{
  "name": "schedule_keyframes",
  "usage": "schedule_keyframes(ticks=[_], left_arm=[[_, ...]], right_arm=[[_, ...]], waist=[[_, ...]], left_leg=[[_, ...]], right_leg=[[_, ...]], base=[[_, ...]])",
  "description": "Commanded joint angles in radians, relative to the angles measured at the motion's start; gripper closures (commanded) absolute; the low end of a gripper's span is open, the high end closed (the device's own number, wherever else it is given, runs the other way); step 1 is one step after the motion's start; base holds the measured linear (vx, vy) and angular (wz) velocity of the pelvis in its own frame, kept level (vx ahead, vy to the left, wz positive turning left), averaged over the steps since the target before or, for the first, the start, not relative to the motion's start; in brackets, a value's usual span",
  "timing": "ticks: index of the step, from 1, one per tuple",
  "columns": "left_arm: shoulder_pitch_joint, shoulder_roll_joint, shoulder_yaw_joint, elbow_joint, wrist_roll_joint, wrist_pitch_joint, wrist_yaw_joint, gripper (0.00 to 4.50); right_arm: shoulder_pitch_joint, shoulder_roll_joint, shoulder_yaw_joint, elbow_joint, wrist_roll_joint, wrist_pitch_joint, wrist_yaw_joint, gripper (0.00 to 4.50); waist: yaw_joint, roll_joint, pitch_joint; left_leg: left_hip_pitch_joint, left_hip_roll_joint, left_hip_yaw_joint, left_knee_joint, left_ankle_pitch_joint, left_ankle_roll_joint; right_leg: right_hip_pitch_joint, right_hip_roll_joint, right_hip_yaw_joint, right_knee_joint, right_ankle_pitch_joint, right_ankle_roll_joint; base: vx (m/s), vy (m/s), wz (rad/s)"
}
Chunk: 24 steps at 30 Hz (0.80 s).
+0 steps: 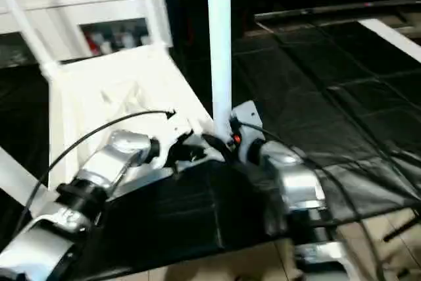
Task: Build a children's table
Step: Rotate leg to tighten
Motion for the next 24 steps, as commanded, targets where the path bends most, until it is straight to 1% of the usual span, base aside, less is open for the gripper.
schedule_keyframes(ticks=[1, 2, 3, 4, 5, 6, 7, 8, 9, 11, 12, 13, 14, 15, 16, 17, 18, 19, 20, 21, 22, 24], left_arm=[[-0.011, 0.013, -0.025, -0.047, -0.029, -0.075, -0.101, 4.50], [-0.011, 0.014, -0.026, -0.047, -0.030, -0.077, -0.106, 4.50], [-0.011, 0.022, -0.030, -0.047, -0.035, -0.085, -0.134, 4.50], [-0.011, 0.033, -0.037, -0.046, -0.034, -0.099, -0.158, 4.50], [-0.012, 0.048, -0.050, -0.042, -0.032, -0.118, -0.191, 4.50], [-0.012, 0.060, -0.060, -0.039, -0.028, -0.136, -0.216, 4.50], [-0.012, 0.067, -0.068, -0.036, -0.025, -0.149, -0.230, 4.50], [-0.013, 0.077, -0.076, -0.028, -0.021, -0.166, -0.250, 4.50], [-0.013, 0.077, -0.076, -0.028, -0.021, -0.166, -0.250, 4.50], [-0.011, 0.091, -0.092, -0.020, -0.017, -0.195, -0.287, 4.50], [-0.011, 0.091, -0.092, -0.020, -0.017, -0.195, -0.287, 4.50], [-0.004, 0.101, -0.106, -0.024, -0.015, -0.211, -0.315, 4.50], [-0.003, 0.103, -0.108, -0.025, -0.014, -0.214, -0.320, 4.50], [0.004, 0.109, -0.115, -0.032, -0.015, -0.221, -0.337, 4.50], [0.011, 0.115, -0.122, -0.039, -0.016, -0.228, -0.353, 4.50], [0.015, 0.119, -0.127, -0.044, -0.017, -0.232, -0.363, 4.50], [0.020, 0.127, -0.134, -0.050, -0.017, -0.241, -0.377, 4.50], [0.023, 0.131, -0.138, -0.053, -0.018, -0.246, -0.386, 4.50], [0.027, 0.135, -0.142, -0.059, -0.019, -0.251, -0.395, 4.50], [0.031, 0.138, -0.144, -0.065, -0.020, -0.253, -0.399, 4.50], [0.034, 0.139, -0.146, -0.071, -0.022, -0.255, -0.402, 4.50], [0.036, 0.140, -0.148, -0.073, -0.022, -0.258, -0.404, 4.50]], right_arm=[[-0.002, -0.032, 0.016, -0.019, 0.027, -0.025, 0.105, 0.47], [-0.002, -0.035, 0.017, -0.019, 0.029, -0.026, 0.113, 0.39], [-0.002, -0.054, 0.018, -0.018, 0.039, -0.031, 0.157, 0.39], [0.001, -0.080, 0.028, -0.020, 0.047, -0.041, 0.219, 0.34], [0.005, -0.117, 0.049, -0.021, 0.057, -0.054, 0.298, 0.34], [0.007, -0.144, 0.064, -0.019, 0.062, -0.068, 0.353, 0.34], [0.006, -0.158, 0.072, -0.012, 0.061, -0.081, 0.379, 0.34], [-0.001, -0.176, 0.083, 0.007, 0.060, -0.101, 0.413, 0.34], [-0.001, -0.176, 0.083, 0.007, 0.060, -0.101, 0.413, 0.34], [-0.021, -0.189, 0.089, 0.048, 0.066, -0.129, 0.457, 0.34], [-0.021, -0.189, 0.089, 0.048, 0.066, -0.129, 0.457, 0.34], [-0.031, -0.190, 0.090, 0.068, 0.072, -0.138, 0.485, 0.34], [-0.033, -0.190, 0.090, 0.072, 0.073, -0.139, 0.490, 0.34], [-0.036, -0.190, 0.092, 0.078, 0.076, -0.147, 0.508, 0.34], [-0.042, -0.188, 0.095, 0.089, 0.086, -0.149, 0.530, 0.50], [-0.044, -0.187, 0.096, 0.093, 0.091, -0.150, 0.540, 0.50], [-0.049, -0.186, 0.101, 0.104, 0.097, -0.156, 0.555, 0.50], [-0.052, -0.186, 0.104, 0.111, 0.100, -0.160, 0.564, 0.50], [-0.055, -0.184, 0.107, 0.121, 0.103, -0.168, 0.574, 0.63], [-0.058, -0.180, 0.109, 0.129, 0.104, -0.174, 0.582, 0.80], [-0.062, -0.176, 0.112, 0.137, 0.106, -0.179, 0.590, 0.86], [-0.064, -0.172, 0.116, 0.143, 0.107, -0.184, 0.602, 0.97]], waist=[[0.007, -0.007, -0.071], [0.016, -0.007, -0.071], [0.028, -0.006, -0.072], [0.036, -0.007, -0.072], [0.039, -0.008, -0.073], [0.046, -0.009, -0.073], [0.050, -0.008, -0.073], [0.056, -0.010, -0.076], [0.057, -0.012, -0.073], [0.059, -0.017, -0.071], [0.061, -0.016, -0.071], [0.060, -0.022, -0.070], [0.064, -0.019, -0.070], [0.068, -0.022, -0.069], [0.071, -0.025, -0.068], [0.073, -0.025, -0.066], [0.077, -0.025, -0.068], [0.077, -0.025, -0.068], [0.077, -0.027, -0.068], [0.077, -0.026, -0.068], [0.076, -0.026, -0.068], [0.075, -0.028, -0.068]], left_leg=[[-0.005, 0.012, 0.010, -0.061, -0.155, 0.125], [-0.003, 0.014, 0.013, -0.061, -0.151, 0.124], [-0.003, 0.016, 0.014, -0.061, -0.141, 0.123], [0.000, 0.017, 0.015, -0.060, -0.135, 0.120], [-0.001, 0.017, 0.014, -0.060, -0.138, 0.122], [-0.001, 0.019, 0.015, -0.059, -0.133, 0.127], [-0.001, 0.019, 0.014, -0.059, -0.134, 0.128], [0.001, 0.020, 0.015, -0.058, -0.135, 0.131], [-0.002, 0.019, 0.016, -0.059, -0.135, 0.130], [-0.006, 0.018, 0.016, -0.060, -0.142, 0.124], [-0.004, 0.017, 0.017, -0.059, -0.147, 0.118], [-0.004, 0.018, 0.017, -0.060, -0.147, 0.116], [-0.003, 0.018, 0.017, -0.060, -0.153, 0.111], [-0.003, 0.018, 0.018, -0.060, -0.156, 0.108], [-0.002, 0.018, 0.019, -0.060, -0.157, 0.106], [-0.002, 0.018, 0.019, -0.060, -0.163, 0.105], [-0.001, 0.019, 0.018, -0.061, -0.159, 0.102], [-0.001, 0.021, 0.017, -0.061, -0.158, 0.100], [-0.001, 0.020, 0.018, -0.062, -0.161, 0.099], [-0.001, 0.021, 0.017, -0.062, -0.162, 0.098], [-0.002, 0.020, 0.017, -0.062, -0.159, 0.098], [-0.005, 0.019, 0.017, -0.062, -0.153, 0.098]], right_leg=[[0.072, -0.034, 0.041, -0.052, -0.219, -0.230], [0.070, -0.034, 0.044, -0.049, -0.212, -0.234], [0.070, -0.035, 0.044, -0.047, -0.206, -0.234], [0.066, -0.035, 0.046, -0.044, -0.196, -0.238], [0.069, -0.034, 0.045, -0.042, -0.190, -0.242], [0.068, -0.034, 0.046, -0.039, -0.172, -0.245], [0.068, -0.034, 0.046, -0.038, -0.170, -0.247], [0.067, -0.036, 0.047, -0.035, -0.163, -0.251], [0.068, -0.036, 0.049, -0.036, -0.169, -0.250], [0.070, -0.037, 0.047, -0.040, -0.208, -0.239], [0.067, -0.038, 0.048, -0.043, -0.238, -0.232], [0.067, -0.038, 0.048, -0.044, -0.250, -0.228], [0.065, -0.038, 0.048, -0.044, -0.272, -0.224], [0.064, -0.039, 0.049, -0.045, -0.291, -0.216], [0.062, -0.039, 0.050, -0.046, -0.306, -0.211], [0.061, -0.038, 0.051, -0.047, -0.316, -0.209], [0.062, -0.040, 0.051, -0.046, -0.320, -0.204], [0.061, -0.040, 0.052, -0.045, -0.317, -0.204], [0.060, -0.039, 0.051, -0.045, -0.317, -0.203], [0.061, -0.039, 0.051, -0.044, -0.316, -0.203], [0.061, -0.038, 0.050, -0.044, -0.315, -0.202], [0.062, -0.038, 0.050, -0.043, -0.315, -0.200]], base=[[0.000, 0.000, 0.00], [0.000, 0.000, 0.00], [0.000, 0.000, 0.00], [0.000, 0.000, 0.00], [0.000, 0.000, 0.00], [0.000, 0.000, 0.00], [0.000, 0.000, 0.00], [0.000, 0.000, 0.00], [0.000, 0.000, 0.00], [0.000, 0.000, 0.00], [0.000, 0.000, 0.00], [0.000, 0.000, 0.00], [0.000, 0.000, 0.00], [0.000, 0.000, 0.00], [0.000, 0.000, 0.00], [0.000, 0.000, 0.00], [0.000, 0.000, 0.00], [0.000, 0.000, 0.00], [0.000, 0.000, 0.00], [0.000, 0.000, 0.00], [0.000, 0.000, 0.00], [0.000, 0.000, 0.00]])
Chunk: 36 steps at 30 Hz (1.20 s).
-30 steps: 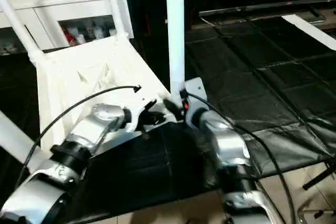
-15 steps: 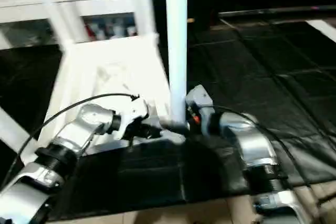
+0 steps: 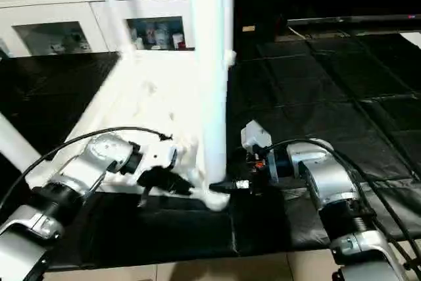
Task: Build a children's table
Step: Rotate leg to tighten
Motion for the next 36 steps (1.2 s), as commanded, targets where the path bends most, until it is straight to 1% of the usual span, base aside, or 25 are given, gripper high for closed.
schedule_keyframes(ticks=[1, 2, 5, 7, 9, 12, 14, 16, 18, 20, 21, 23, 24, 25, 26, 27, 28, 29, 30, 31, 32, 33, 34, 35, 36], left_arm=[[0.005, -0.004, -0.035, -0.035, 0.004, -0.024, -0.046, 4.50], [0.006, -0.004, -0.036, -0.036, 0.004, -0.025, -0.047, 4.50], [0.007, -0.004, -0.038, -0.039, 0.006, -0.028, -0.049, 4.50], [0.009, -0.002, -0.040, -0.043, 0.004, -0.030, -0.052, 4.50], [0.010, 0.000, -0.043, -0.045, 0.003, -0.030, -0.055, 4.50], [0.010, 0.002, -0.045, -0.048, 0.002, -0.030, -0.057, 4.50], [0.009, 0.003, -0.045, -0.048, 0.002, -0.030, -0.058, 4.50], [0.009, 0.003, -0.045, -0.047, 0.002, -0.029, -0.057, 4.50], [0.008, 0.004, -0.045, -0.044, 0.005, -0.029, -0.052, 4.50], [0.007, 0.002, -0.042, -0.041, 0.008, -0.021, -0.039, 4.50], [0.007, 0.002, -0.042, -0.041, 0.008, -0.021, -0.039, 4.50], [0.002, -0.017, -0.018, -0.032, 0.004, 0.042, 0.024, 4.50], [-0.002, -0.027, -0.003, -0.026, -0.002, 0.068, 0.052, 4.50], [-0.005, -0.034, 0.006, -0.023, -0.002, 0.090, 0.076, 4.50], [-0.006, -0.035, 0.008, -0.022, -0.002, 0.094, 0.080, 4.50], [-0.015, -0.056, 0.035, -0.009, 0.001, 0.141, 0.157, 4.50], [-0.015, -0.056, 0.035, -0.009, 0.001, 0.141, 0.157, 4.50], [-0.020, -0.069, 0.047, -0.004, 0.001, 0.167, 0.192, 4.50], [-0.026, -0.089, 0.063, 0.004, 0.001, 0.197, 0.244, 4.50], [-0.026, -0.089, 0.063, 0.004, 0.001, 0.197, 0.244, 4.50], [-0.034, -0.115, 0.081, 0.013, -0.001, 0.223, 0.298, 4.50], [-0.037, -0.124, 0.087, 0.016, -0.002, 0.233, 0.317, 4.50], [-0.045, -0.158, 0.106, 0.023, -0.002, 0.270, 0.380, 4.50], [-0.046, -0.162, 0.108, 0.023, -0.001, 0.274, 0.388, 4.50], [-0.050, -0.179, 0.116, 0.028, -0.001, 0.290, 0.418, 4.50]], right_arm=[[-0.026, 0.002, 0.006, 0.005, 0.007, -0.013, 0.015, 1.23], [-0.026, 0.003, 0.008, 0.004, 0.007, -0.014, 0.020, 1.30], [-0.025, 0.004, 0.009, 0.004, 0.008, -0.014, 0.031, 1.42], [-0.024, 0.005, 0.013, 0.007, 0.011, -0.019, 0.044, 1.65], [-0.025, 0.006, 0.017, 0.010, 0.015, -0.021, 0.052, 1.75], [-0.026, 0.009, 0.019, 0.014, 0.019, -0.024, 0.059, 2.13], [-0.025, 0.010, 0.020, 0.013, 0.021, -0.020, 0.063, 2.19], [-0.024, 0.011, 0.021, 0.010, 0.023, -0.015, 0.067, 2.40], [-0.022, 0.016, 0.018, 0.007, 0.033, 0.003, 0.069, 2.46], [-0.017, 0.018, 0.017, -0.003, 0.038, 0.015, 0.067, 2.47], [-0.017, 0.018, 0.017, -0.003, 0.038, 0.015, 0.067, 2.49], [0.002, 0.030, 0.014, -0.028, 0.030, 0.070, 0.000, 2.49], [0.007, 0.038, 0.012, -0.034, 0.023, 0.099, -0.040, 2.49], [0.013, 0.047, 0.009, -0.042, 0.014, 0.104, -0.076, 2.49], [0.014, 0.048, 0.009, -0.043, 0.013, 0.104, -0.081, 2.50], [0.028, 0.094, -0.008, -0.054, -0.030, 0.096, -0.231, 2.50], [0.028, 0.094, -0.008, -0.054, -0.030, 0.096, -0.231, 2.50], [0.030, 0.118, -0.017, -0.056, -0.045, 0.113, -0.300, 2.50], [0.030, 0.156, -0.028, -0.056, -0.067, 0.133, -0.394, 2.52], [0.030, 0.156, -0.028, -0.056, -0.067, 0.133, -0.394, 2.52], [0.027, 0.196, -0.037, -0.057, -0.090, 0.155, -0.488, 2.53], [0.026, 0.211, -0.040, -0.057, -0.097, 0.164, -0.520, 2.54], [0.020, 0.260, -0.050, -0.065, -0.110, 0.208, -0.623, 2.54], [0.019, 0.266, -0.051, -0.066, -0.111, 0.214, -0.635, 2.54], [0.013, 0.291, -0.059, -0.066, -0.116, 0.234, -0.687, 2.54]], waist=[[-0.006, -0.024, -0.069], [-0.006, -0.026, -0.069], [-0.005, -0.025, -0.071], [-0.005, -0.024, -0.070], [-0.005, -0.025, -0.070], [-0.005, -0.023, -0.071], [-0.005, -0.023, -0.071], [-0.005, -0.021, -0.070], [-0.005, -0.023, -0.071], [-0.005, -0.019, -0.071], [-0.005, -0.021, -0.071], [-0.006, -0.018, -0.069], [-0.006, -0.019, -0.069], [-0.007, -0.019, -0.067], [-0.009, -0.018, -0.064], [-0.014, -0.017, -0.059], [-0.014, -0.017, -0.059], [-0.020, -0.016, -0.058], [-0.030, -0.019, -0.056], [-0.036, -0.017, -0.056], [-0.050, -0.017, -0.054], [-0.066, -0.015, -0.052], [-0.078, -0.014, -0.053], [-0.083, -0.013, -0.054], [-0.095, -0.015, -0.054]], left_leg=[[-0.007, 0.018, 0.011, -0.069, -0.149, 0.101], [-0.007, 0.018, 0.011, -0.068, -0.145, 0.101], [-0.007, 0.018, 0.011, -0.067, -0.134, 0.104], [-0.007, 0.018, 0.011, -0.067, -0.134, 0.106], [-0.007, 0.018, 0.011, -0.067, -0.138, 0.105], [-0.007, 0.018, 0.011, -0.068, -0.134, 0.105], [-0.008, 0.018, 0.011, -0.067, -0.134, 0.105], [-0.007, 0.018, 0.011, -0.068, -0.137, 0.103], [-0.006, 0.017, 0.012, -0.067, -0.138, 0.102], [-0.007, 0.017, 0.011, -0.067, -0.137, 0.101], [-0.007, 0.017, 0.011, -0.067, -0.136, 0.101], [-0.006, 0.017, 0.012, -0.068, -0.140, 0.096], [-0.006, 0.017, 0.011, -0.069, -0.143, 0.093], [-0.007, 0.016, 0.012, -0.070, -0.147, 0.091], [-0.005, 0.015, 0.012, -0.071, -0.168, 0.080], [-0.002, 0.011, 0.012, -0.073, -0.196, 0.061], [-0.002, 0.011, 0.012, -0.073, -0.196, 0.061], [0.001, 0.007, 0.010, -0.074, -0.217, 0.045], [-0.003, 0.001, 0.007, -0.075, -0.231, 0.036], [-0.002, 0.000, 0.007, -0.074, -0.239, 0.032], [-0.002, -0.003, 0.005, -0.073, -0.257, 0.032], [-0.008, -0.006, 0.003, -0.073, -0.267, 0.029], [-0.008, -0.008, 0.000, -0.072, -0.281, 0.029], [-0.006, -0.008, -0.001, -0.071, -0.285, 0.027], [-0.006, -0.011, -0.001, -0.068, -0.296, 0.032]], right_leg=[[0.063, -0.035, 0.043, -0.058, -0.312, -0.200], [0.064, -0.035, 0.043, -0.058, -0.311, -0.199], [0.063, -0.035, 0.043, -0.057, -0.304, -0.200], [0.062, -0.034, 0.043, -0.057, -0.303, -0.201], [0.063, -0.035, 0.043, -0.058, -0.309, -0.201], [0.062, -0.034, 0.043, -0.057, -0.303, -0.202], [0.063, -0.034, 0.043, -0.057, -0.301, -0.202], [0.062, -0.034, 0.043, -0.057, -0.304, -0.202], [0.063, -0.034, 0.043, -0.058, -0.308, -0.200], [0.063, -0.033, 0.043, -0.057, -0.304, -0.201], [0.064, -0.033, 0.042, -0.057, -0.301, -0.201], [0.064, -0.032, 0.043, -0.059, -0.307, -0.200], [0.064, -0.033, 0.042, -0.060, -0.316, -0.197], [0.064, -0.031, 0.042, -0.061, -0.327, -0.194], [0.062, -0.032, 0.041, -0.067, -0.367, -0.177], [0.059, -0.032, 0.040, -0.076, -0.437, -0.149], [0.059, -0.032, 0.040, -0.076, -0.437, -0.149], [0.058, -0.032, 0.035, -0.082, -0.492, -0.130], [0.061, -0.030, 0.029, -0.089, -0.533, -0.105], [0.060, -0.030, 0.028, -0.091, -0.547, -0.096], [0.057, -0.029, 0.024, -0.096, -0.572, -0.083], [0.059, -0.026, 0.020, -0.100, -0.585, -0.071], [0.058, -0.025, 0.015, -0.103, -0.598, -0.062], [0.056, -0.025, 0.015, -0.103, -0.597, -0.063], [0.054, -0.024, 0.012, -0.107, -0.605, -0.060]], base=[[0.000, 0.000, 0.00], [0.000, 0.000, 0.00], [0.000, 0.000, 0.00], [0.000, 0.000, 0.00], [0.000, 0.000, 0.00], [0.000, 0.000, 0.00], [0.000, 0.000, 0.00], [0.000, 0.000, 0.00], [0.000, 0.000, 0.00], [0.000, 0.000, 0.00], [0.000, 0.000, 0.00], [0.000, 0.000, 0.00], [0.000, 0.000, 0.00], [0.000, 0.000, 0.00], [0.000, 0.000, 0.00], [0.000, 0.000, 0.00], [0.000, 0.000, 0.00], [0.000, 0.000, 0.00], [0.000, 0.000, 0.00], [0.000, 0.000, 0.00], [0.000, 0.000, 0.00], [0.000, 0.000, 0.00], [0.000, 0.000, 0.00], [0.000, 0.000, 0.00], [0.000, 0.000, 0.00]])
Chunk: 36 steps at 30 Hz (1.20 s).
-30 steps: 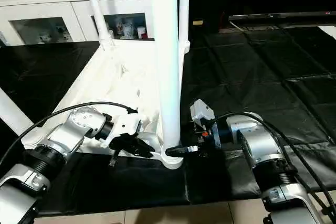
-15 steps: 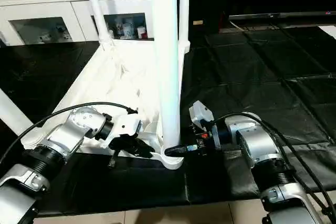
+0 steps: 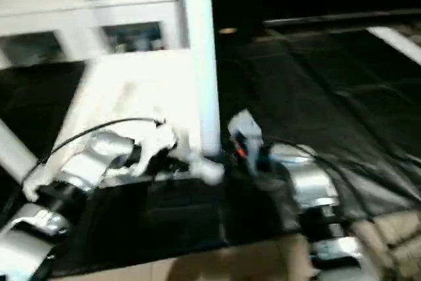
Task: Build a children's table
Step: Rotate leg to tighten
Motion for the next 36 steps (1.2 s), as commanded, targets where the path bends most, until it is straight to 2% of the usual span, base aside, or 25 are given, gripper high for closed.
schedule_keyframes(ticks=[1, 3, 5, 6, 7, 10, 12, 13, 14, 15, 17, 19, 22, 24, 26, 27, 28, 33, 35, 36], left_arm=[[-0.028, -0.086, 0.008, -0.009, -0.038, 0.026, 0.080, 4.50], [-0.041, -0.126, 0.031, 0.000, -0.040, 0.051, 0.161, 4.50], [-0.049, -0.145, 0.043, 0.004, -0.038, 0.061, 0.204, 4.50], [-0.060, -0.181, 0.069, 0.007, -0.047, 0.084, 0.261, 4.50], [-0.060, -0.181, 0.069, 0.007, -0.047, 0.084, 0.261, 4.50], [-0.061, -0.198, 0.077, 0.001, -0.046, 0.095, 0.280, 4.50], [-0.050, -0.196, 0.067, -0.014, -0.033, 0.095, 0.274, 4.50], [-0.050, -0.196, 0.067, -0.014, -0.033, 0.095, 0.274, 4.50], [-0.046, -0.191, 0.061, -0.019, -0.028, 0.092, 0.268, 4.50], [-0.041, -0.179, 0.053, -0.024, -0.025, 0.086, 0.254, 4.50], [-0.039, -0.172, 0.049, -0.026, -0.024, 0.083, 0.245, 4.50], [-0.034, -0.146, 0.041, -0.030, -0.016, 0.071, 0.216, 4.50], [-0.033, -0.128, 0.037, -0.032, -0.014, 0.067, 0.193, 4.50], [-0.031, -0.098, 0.029, -0.031, -0.014, 0.051, 0.142, 4.50], [-0.026, -0.066, 0.022, -0.032, -0.020, 0.025, 0.073, 4.50], [-0.021, -0.040, 0.010, -0.033, -0.023, -0.015, 0.016, 4.50], [-0.021, -0.040, 0.010, -0.033, -0.023, -0.015, 0.016, 4.50], [-0.015, 0.008, -0.013, -0.033, -0.041, -0.080, -0.106, 4.50], [-0.005, 0.033, -0.028, -0.046, -0.051, -0.119, -0.172, 4.50], [0.014, 0.064, -0.055, -0.074, -0.054, -0.143, -0.244, 4.50]], right_arm=[[-0.014, 0.091, 0.043, 0.020, -0.007, 0.082, -0.113, 2.54], [-0.027, 0.139, 0.027, 0.020, -0.027, 0.110, -0.217, 2.54], [-0.033, 0.162, 0.015, 0.020, -0.031, 0.119, -0.261, 2.54], [-0.045, 0.199, -0.015, 0.024, -0.021, 0.141, -0.327, 2.54], [-0.045, 0.199, -0.015, 0.024, -0.021, 0.141, -0.327, 2.54], [-0.043, 0.209, -0.011, 0.012, -0.034, 0.146, -0.346, 2.54], [-0.025, 0.207, 0.002, -0.015, -0.043, 0.134, -0.341, 2.54], [-0.025, 0.207, 0.002, -0.015, -0.043, 0.134, -0.341, 2.54], [-0.019, 0.206, 0.004, -0.022, -0.042, 0.127, -0.335, 2.19], [-0.012, 0.202, 0.003, -0.032, -0.034, 0.115, -0.322, 2.19], [-0.007, 0.200, 0.003, -0.037, -0.029, 0.107, -0.313, 1.82], [0.010, 0.178, 0.010, -0.060, -0.021, 0.089, -0.271, 1.75], [0.021, 0.157, 0.016, -0.074, -0.011, 0.085, -0.237, 1.50], [0.035, 0.110, 0.024, -0.096, 0.009, 0.074, -0.159, 1.20], [0.051, 0.051, 0.031, -0.118, 0.033, 0.055, -0.056, 1.10], [0.059, 0.014, 0.031, -0.127, 0.052, 0.039, 0.016, 1.02], [0.059, 0.014, 0.031, -0.127, 0.052, 0.039, 0.016, 0.93], [0.066, -0.073, 0.034, -0.119, 0.086, -0.020, 0.194, 0.56], [0.064, -0.120, 0.042, -0.109, 0.094, -0.060, 0.286, 0.44], [0.059, -0.156, 0.052, -0.100, 0.097, -0.096, 0.357, 0.32]], waist=[[-0.001, -0.020, -0.052], [-0.017, -0.017, -0.052], [-0.022, -0.017, -0.055], [-0.024, -0.018, -0.058], [-0.025, -0.016, -0.059], [-0.021, -0.016, -0.067], [-0.018, -0.016, -0.068], [-0.016, -0.016, -0.069], [-0.014, -0.016, -0.069], [-0.012, -0.017, -0.068], [-0.009, -0.015, -0.067], [-0.007, -0.016, -0.064], [-0.005, -0.016, -0.064], [0.000, -0.013, -0.064], [0.002, -0.012, -0.064], [0.005, -0.013, -0.064], [0.010, -0.012, -0.066], [0.028, -0.013, -0.066], [0.039, -0.014, -0.066], [0.050, -0.013, -0.068]], left_leg=[[-0.009, -0.011, 0.001, -0.070, -0.301, 0.041], [-0.013, -0.013, -0.001, -0.068, -0.300, 0.047], [-0.017, -0.013, -0.002, -0.069, -0.290, 0.058], [-0.019, -0.010, -0.003, -0.070, -0.276, 0.063], [-0.019, -0.008, -0.003, -0.072, -0.265, 0.065], [-0.025, -0.001, -0.002, -0.072, -0.186, 0.090], [-0.026, 0.001, 0.000, -0.071, -0.152, 0.104], [-0.026, 0.001, 0.001, -0.070, -0.142, 0.108], [-0.027, 0.001, 0.002, -0.070, -0.131, 0.114], [-0.026, 0.000, 0.003, -0.070, -0.133, 0.116], [-0.024, 0.002, 0.004, -0.072, -0.140, 0.113], [-0.022, 0.002, 0.004, -0.074, -0.162, 0.107], [-0.021, 0.004, 0.003, -0.076, -0.166, 0.105], [-0.018, 0.005, 0.004, -0.076, -0.178, 0.107], [-0.019, 0.006, 0.003, -0.077, -0.174, 0.107], [-0.018, 0.007, 0.005, -0.076, -0.180, 0.112], [-0.018, 0.008, 0.005, -0.074, -0.175, 0.119], [-0.016, 0.012, 0.008, -0.075, -0.166, 0.117], [-0.014, 0.014, 0.008, -0.075, -0.159, 0.115], [-0.009, 0.017, 0.010, -0.074, -0.162, 0.117]], right_leg=[[0.049, -0.025, 0.013, -0.109, -0.613, -0.062], [0.048, -0.025, 0.010, -0.111, -0.619, -0.057], [0.051, -0.026, 0.011, -0.111, -0.594, -0.059], [0.053, -0.026, 0.014, -0.106, -0.559, -0.072], [0.053, -0.028, 0.017, -0.103, -0.537, -0.082], [0.062, -0.029, 0.026, -0.084, -0.376, -0.140], [0.065, -0.029, 0.030, -0.075, -0.310, -0.171], [0.067, -0.030, 0.031, -0.073, -0.292, -0.179], [0.069, -0.031, 0.032, -0.070, -0.274, -0.190], [0.069, -0.031, 0.032, -0.071, -0.279, -0.191], [0.069, -0.032, 0.033, -0.072, -0.290, -0.190], [0.068, -0.032, 0.033, -0.076, -0.318, -0.183], [0.069, -0.032, 0.035, -0.074, -0.312, -0.181], [0.069, -0.031, 0.036, -0.075, -0.311, -0.186], [0.068, -0.032, 0.037, -0.072, -0.294, -0.193], [0.070, -0.031, 0.038, -0.072, -0.291, -0.192], [0.070, -0.033, 0.040, -0.070, -0.280, -0.197], [0.068, -0.034, 0.041, -0.065, -0.264, -0.214], [0.067, -0.034, 0.042, -0.064, -0.263, -0.214], [0.065, -0.034, 0.042, -0.062, -0.260, -0.218]], base=[[0.000, 0.000, 0.00], [0.000, 0.000, 0.00], [0.000, 0.000, 0.00], [0.000, 0.000, 0.00], [0.000, 0.000, 0.00], [0.000, 0.000, 0.00], [0.028, -0.004, 0.02], [0.000, 0.000, 0.00], [0.000, 0.000, 0.00], [0.000, 0.000, 0.00], [0.000, 0.000, 0.00], [0.000, 0.000, 0.00], [0.000, 0.000, 0.00], [0.000, 0.000, 0.00], [0.000, 0.000, 0.00], [0.000, 0.000, 0.00], [0.000, 0.000, 0.00], [0.000, 0.000, 0.00], [0.000, 0.000, 0.00], [0.000, 0.000, 0.00]])
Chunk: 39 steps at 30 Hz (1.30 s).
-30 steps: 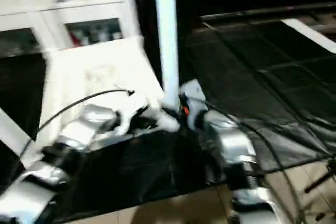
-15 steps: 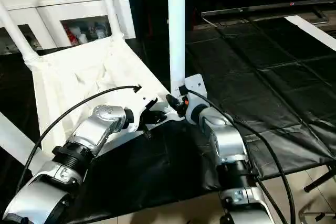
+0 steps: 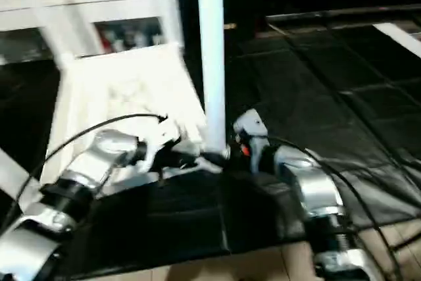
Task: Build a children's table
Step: Rotate leg to tighten
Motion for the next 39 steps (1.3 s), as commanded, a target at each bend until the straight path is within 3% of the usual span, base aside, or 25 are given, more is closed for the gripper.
schedule_keyframes(ticks=[1, 7, 10, 14, 15, 39], left_arm=[[0.001, 0.009, -0.032, -0.057, -0.019, -0.050, -0.088, 4.50], [0.027, 0.064, -0.090, -0.072, 0.004, -0.134, -0.191, 4.50], [0.031, 0.070, -0.102, -0.081, 0.001, -0.151, -0.219, 4.50], [0.035, 0.074, -0.114, -0.099, -0.004, -0.163, -0.250, 4.50], [0.035, 0.074, -0.117, -0.101, -0.005, -0.166, -0.253, 4.50], [0.047, 0.088, -0.141, -0.137, -0.010, -0.180, -0.279, 4.50]], right_arm=[[-0.011, -0.014, 0.030, 0.002, 0.017, -0.041, 0.093, 0.21], [-0.042, -0.081, 0.060, 0.063, 0.035, -0.098, 0.266, 0.14], [-0.056, -0.089, 0.073, 0.085, 0.036, -0.108, 0.304, 0.14], [-0.075, -0.090, 0.092, 0.117, 0.040, -0.111, 0.338, 0.14], [-0.079, -0.087, 0.093, 0.127, 0.041, -0.112, 0.345, 0.14], [-0.105, -0.067, 0.114, 0.202, 0.054, -0.142, 0.426, 2.22]], waist=[[0.005, -0.012, -0.068], [0.028, -0.017, -0.068], [0.035, -0.022, -0.065], [0.045, -0.020, -0.068], [0.046, -0.026, -0.068], [0.045, -0.033, -0.069]], left_leg=[[-0.007, 0.019, 0.011, -0.066, -0.154, 0.116], [-0.005, 0.018, 0.013, -0.065, -0.158, 0.110], [-0.004, 0.017, 0.015, -0.066, -0.167, 0.098], [-0.001, 0.020, 0.015, -0.066, -0.147, 0.096], [-0.003, 0.020, 0.015, -0.066, -0.141, 0.097], [-0.006, 0.019, 0.016, -0.063, -0.122, 0.105]], right_leg=[[0.067, -0.035, 0.045, -0.052, -0.237, -0.223], [0.065, -0.037, 0.046, -0.049, -0.241, -0.232], [0.064, -0.038, 0.048, -0.053, -0.297, -0.211], [0.060, -0.037, 0.049, -0.051, -0.291, -0.212], [0.062, -0.037, 0.050, -0.048, -0.282, -0.214], [0.064, -0.037, 0.048, -0.047, -0.291, -0.207]], base=[[0.000, 0.000, 0.00], [0.000, 0.000, 0.00], [0.000, 0.000, 0.00], [0.000, 0.000, 0.00], [0.000, 0.000, 0.00], [0.000, 0.000, 0.00]])
